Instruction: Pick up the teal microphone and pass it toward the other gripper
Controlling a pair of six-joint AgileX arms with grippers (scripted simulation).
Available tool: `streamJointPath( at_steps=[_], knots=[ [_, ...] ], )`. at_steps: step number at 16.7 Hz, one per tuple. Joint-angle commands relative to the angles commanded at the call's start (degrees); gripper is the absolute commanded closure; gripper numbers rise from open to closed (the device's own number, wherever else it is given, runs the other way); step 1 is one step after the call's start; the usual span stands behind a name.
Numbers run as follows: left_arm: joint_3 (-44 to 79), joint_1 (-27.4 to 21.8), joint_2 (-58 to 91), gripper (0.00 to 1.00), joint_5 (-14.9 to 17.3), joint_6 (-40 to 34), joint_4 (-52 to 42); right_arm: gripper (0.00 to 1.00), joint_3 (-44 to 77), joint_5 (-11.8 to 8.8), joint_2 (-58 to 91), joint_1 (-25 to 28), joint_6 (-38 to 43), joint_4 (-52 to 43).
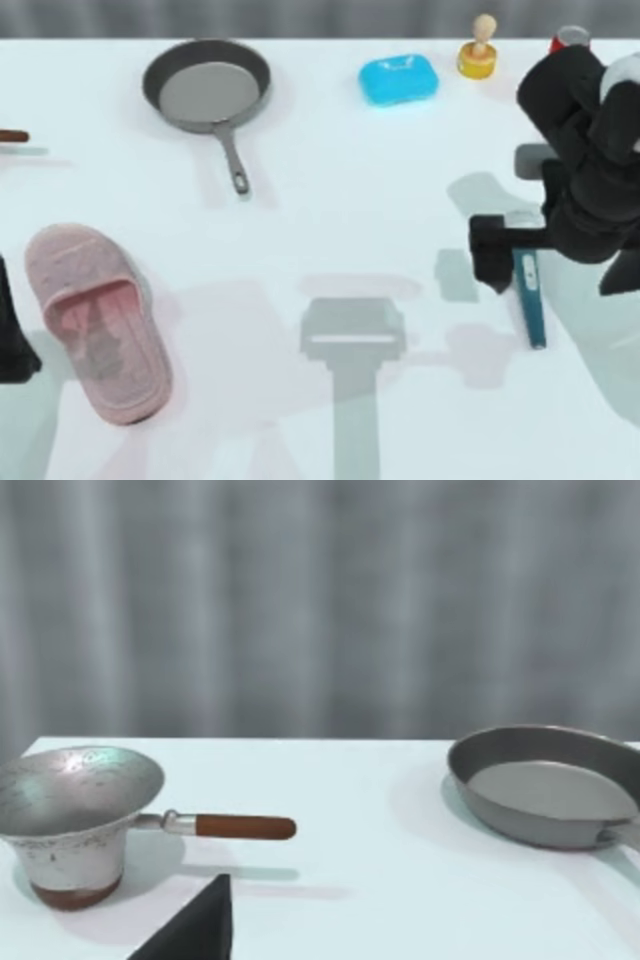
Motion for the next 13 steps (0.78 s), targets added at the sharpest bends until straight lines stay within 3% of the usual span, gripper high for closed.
streamJointPath(
  at_steps=[5,13],
  knots=[
    [0.0,0.0,0.0,0.0,0.0,0.0,0.0,0.0,-1.24,-0.02,1.21,-0.26,-0.19,2.33],
    [0.0,0.0,0.0,0.0,0.0,0.0,0.0,0.0,-8.77,0.02,11.47,-0.6,-0.43,20.41]
  ],
)
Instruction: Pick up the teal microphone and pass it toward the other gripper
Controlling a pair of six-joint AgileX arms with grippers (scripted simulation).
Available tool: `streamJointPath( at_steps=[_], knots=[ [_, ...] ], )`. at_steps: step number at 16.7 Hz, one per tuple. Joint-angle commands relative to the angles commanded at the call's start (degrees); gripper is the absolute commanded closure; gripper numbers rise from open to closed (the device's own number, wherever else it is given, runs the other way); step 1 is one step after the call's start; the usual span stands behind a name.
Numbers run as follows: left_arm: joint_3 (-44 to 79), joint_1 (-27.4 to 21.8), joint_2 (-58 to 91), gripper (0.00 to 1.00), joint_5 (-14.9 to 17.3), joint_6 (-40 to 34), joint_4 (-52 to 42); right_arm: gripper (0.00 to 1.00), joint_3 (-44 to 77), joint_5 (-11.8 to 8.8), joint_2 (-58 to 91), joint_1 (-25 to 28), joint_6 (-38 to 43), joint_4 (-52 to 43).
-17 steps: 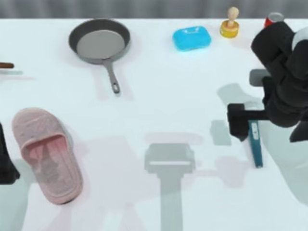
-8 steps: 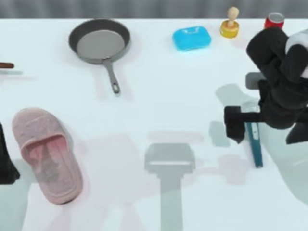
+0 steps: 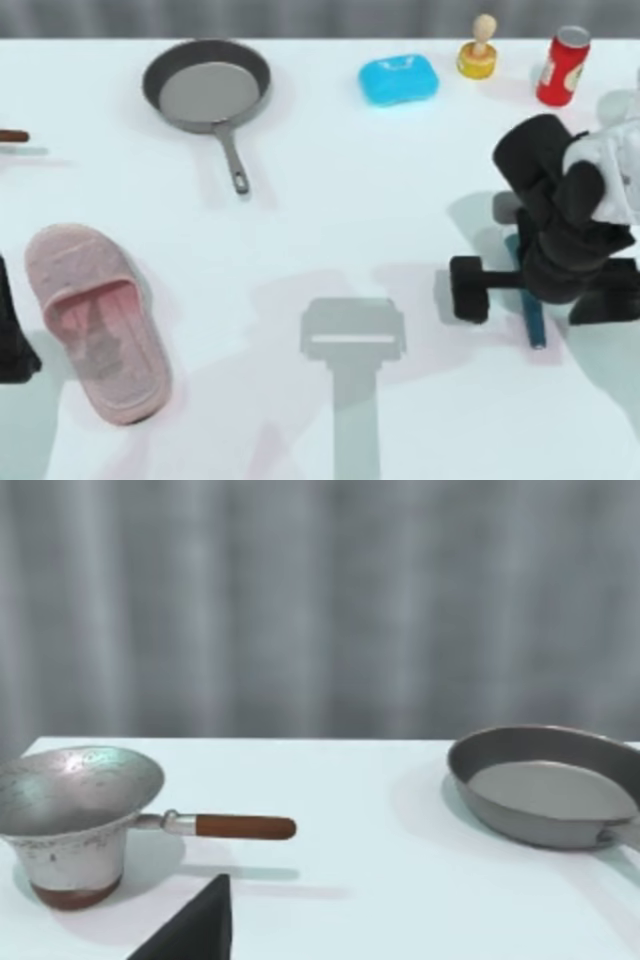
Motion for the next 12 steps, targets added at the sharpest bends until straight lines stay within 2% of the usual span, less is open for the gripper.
streamJointPath(
  at_steps=[5,12],
  knots=[
    [0.0,0.0,0.0,0.0,0.0,0.0,0.0,0.0,-0.4,0.0,0.6,-0.02,-0.01,0.84],
    [0.0,0.0,0.0,0.0,0.0,0.0,0.0,0.53,-0.4,0.0,0.6,-0.02,-0.01,0.84]
  ],
)
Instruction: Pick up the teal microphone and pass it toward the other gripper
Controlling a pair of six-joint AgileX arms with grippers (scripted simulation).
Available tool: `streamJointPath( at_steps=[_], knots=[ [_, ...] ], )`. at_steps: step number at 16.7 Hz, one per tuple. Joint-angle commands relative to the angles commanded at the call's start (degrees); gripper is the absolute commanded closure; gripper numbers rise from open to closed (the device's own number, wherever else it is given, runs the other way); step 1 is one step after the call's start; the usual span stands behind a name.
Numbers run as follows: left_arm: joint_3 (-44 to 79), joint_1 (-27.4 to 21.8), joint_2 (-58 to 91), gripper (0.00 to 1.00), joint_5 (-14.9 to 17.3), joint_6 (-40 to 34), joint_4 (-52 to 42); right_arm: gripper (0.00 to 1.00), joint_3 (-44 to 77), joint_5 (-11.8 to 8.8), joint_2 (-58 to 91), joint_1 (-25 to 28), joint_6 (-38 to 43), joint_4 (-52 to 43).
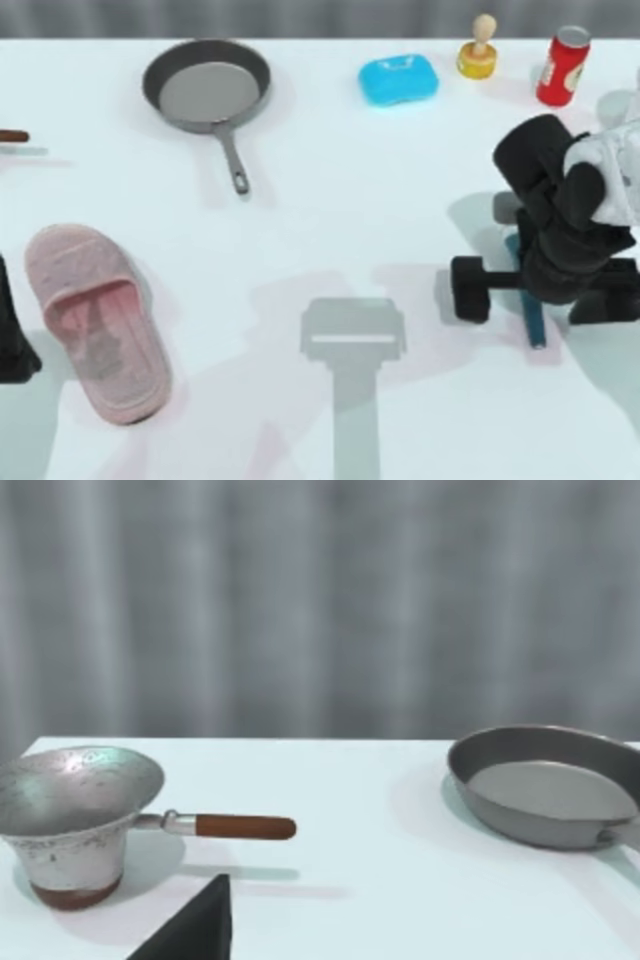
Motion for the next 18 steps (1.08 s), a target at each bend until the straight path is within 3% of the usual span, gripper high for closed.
streamJointPath(
  at_steps=[6,14,15,18],
  knots=[
    [0.0,0.0,0.0,0.0,0.0,0.0,0.0,0.98,0.0,0.0,0.0,0.0,0.0,0.0],
    [0.0,0.0,0.0,0.0,0.0,0.0,0.0,1.0,0.0,0.0,0.0,0.0,0.0,0.0],
    [0.0,0.0,0.0,0.0,0.0,0.0,0.0,1.0,1.53,1.27,-3.77,0.16,-0.71,-2.04],
    [0.0,0.0,0.0,0.0,0.0,0.0,0.0,1.0,1.24,0.59,-4.02,0.32,-1.34,-0.23]
  ],
)
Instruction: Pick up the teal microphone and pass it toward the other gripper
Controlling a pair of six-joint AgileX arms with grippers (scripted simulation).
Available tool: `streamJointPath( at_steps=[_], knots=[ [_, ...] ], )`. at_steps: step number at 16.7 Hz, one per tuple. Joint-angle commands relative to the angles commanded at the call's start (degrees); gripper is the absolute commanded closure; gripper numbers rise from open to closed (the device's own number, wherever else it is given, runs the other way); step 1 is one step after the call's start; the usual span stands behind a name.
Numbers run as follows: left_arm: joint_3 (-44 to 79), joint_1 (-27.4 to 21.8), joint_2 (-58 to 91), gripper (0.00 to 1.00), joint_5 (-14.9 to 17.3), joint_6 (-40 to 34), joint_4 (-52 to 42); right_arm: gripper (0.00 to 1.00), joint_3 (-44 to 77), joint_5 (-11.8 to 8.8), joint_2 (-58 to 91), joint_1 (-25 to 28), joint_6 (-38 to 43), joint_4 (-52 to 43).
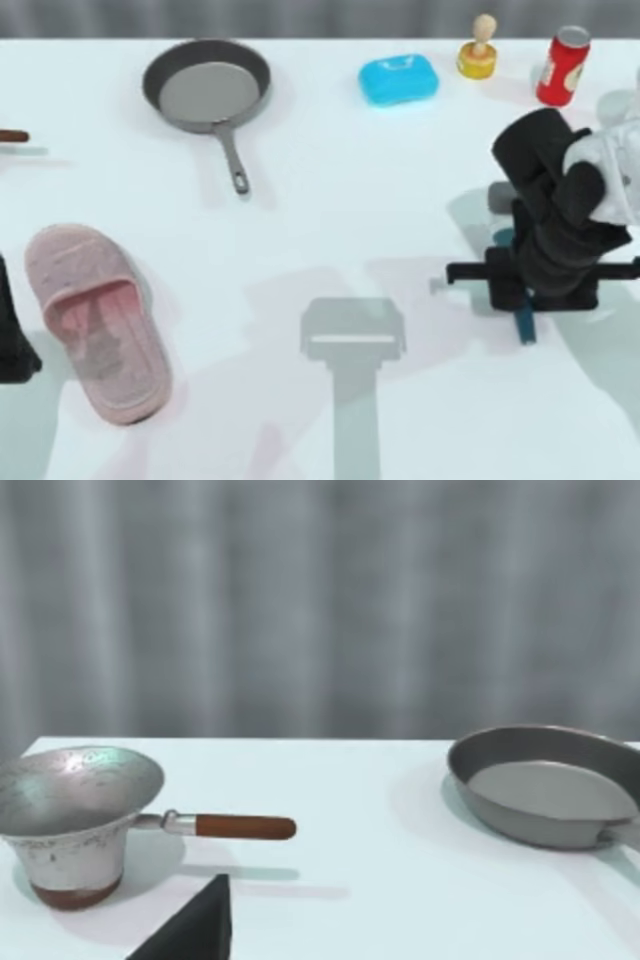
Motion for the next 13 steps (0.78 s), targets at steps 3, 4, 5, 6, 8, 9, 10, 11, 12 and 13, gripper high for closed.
streamJointPath(
  at_steps=[3,4,5,6,8,9,10,11,12,13],
  knots=[
    [0.0,0.0,0.0,0.0,0.0,0.0,0.0,1.0,-1.41,-2.46,-1.36,0.21,-2.11,6.9],
    [0.0,0.0,0.0,0.0,0.0,0.0,0.0,1.0,-2.22,-3.61,-2.11,0.24,-3.09,10.39],
    [0.0,0.0,0.0,0.0,0.0,0.0,0.0,1.0,-3.18,-4.87,-2.96,0.25,-4.17,14.44],
    [0.0,0.0,0.0,0.0,0.0,0.0,0.0,1.0,-4.28,-6.24,-3.88,0.26,-5.34,19.02],
    [0.0,0.0,0.0,0.0,0.0,0.0,0.0,1.0,-6.87,-9.26,-5.93,0.26,-7.92,29.51],
    [0.0,0.0,0.0,0.0,0.0,0.0,0.0,1.0,-8.33,-10.86,-7.1,0.24,-9.3,35.15],
    [0.0,0.0,0.0,0.0,0.0,0.0,0.0,1.0,-9.87,-12.49,-8.4,0.2,-10.72,40.9],
    [0.0,0.0,0.0,0.0,0.0,0.0,0.0,1.0,-11.45,-14.12,-9.83,0.14,-12.16,46.62],
    [0.0,0.0,0.0,0.0,0.0,0.0,0.0,1.0,-13.03,-15.72,-11.34,0.06,-13.59,52.17],
    [0.0,0.0,0.0,0.0,0.0,0.0,0.0,1.0,-14.52,-17.24,-12.87,-0.02,-14.98,57.38]
  ],
)
